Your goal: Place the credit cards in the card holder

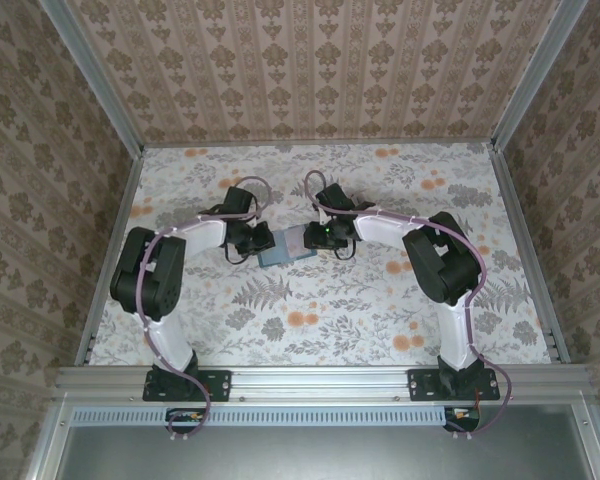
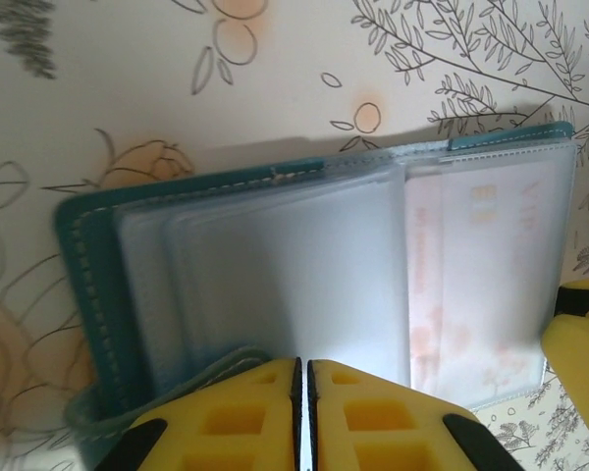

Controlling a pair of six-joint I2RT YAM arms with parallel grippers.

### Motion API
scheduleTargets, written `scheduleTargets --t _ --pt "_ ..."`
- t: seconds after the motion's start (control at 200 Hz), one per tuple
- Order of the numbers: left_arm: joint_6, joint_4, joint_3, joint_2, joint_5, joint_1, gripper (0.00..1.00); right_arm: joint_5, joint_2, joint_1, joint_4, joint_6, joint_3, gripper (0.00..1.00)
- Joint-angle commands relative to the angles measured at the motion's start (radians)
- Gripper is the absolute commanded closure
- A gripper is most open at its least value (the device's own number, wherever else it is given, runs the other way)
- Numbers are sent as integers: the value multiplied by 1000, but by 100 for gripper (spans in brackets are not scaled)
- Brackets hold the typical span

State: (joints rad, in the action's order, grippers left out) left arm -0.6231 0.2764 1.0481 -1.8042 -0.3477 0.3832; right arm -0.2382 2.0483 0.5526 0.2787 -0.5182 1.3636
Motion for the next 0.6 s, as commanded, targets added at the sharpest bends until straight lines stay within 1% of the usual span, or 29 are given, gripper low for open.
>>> scheduleTargets --t 0.0,0.135,0.29,0.365,0.425,0.48,0.595 --pt "58 79 -7 37 49 -18 87 21 -16 -2 29 22 -14 67" --pt "67 88 -11 49 53 -24 86 9 -24 -2 23 18 -20 68" --pt "66 102 17 78 27 -12 85 -16 -87 -2 33 16 -8 67" --pt "73 122 49 91 21 4 83 -15 -118 -1 61 28 15 66" --pt "88 149 85 96 13 16 79 -14 -136 -3 83 39 32 66" --pt "89 163 111 98 11 20 78 -9 -152 -3 98 46 44 65" --pt "76 141 129 114 -6 27 77 -2 -186 -11 114 56 49 64"
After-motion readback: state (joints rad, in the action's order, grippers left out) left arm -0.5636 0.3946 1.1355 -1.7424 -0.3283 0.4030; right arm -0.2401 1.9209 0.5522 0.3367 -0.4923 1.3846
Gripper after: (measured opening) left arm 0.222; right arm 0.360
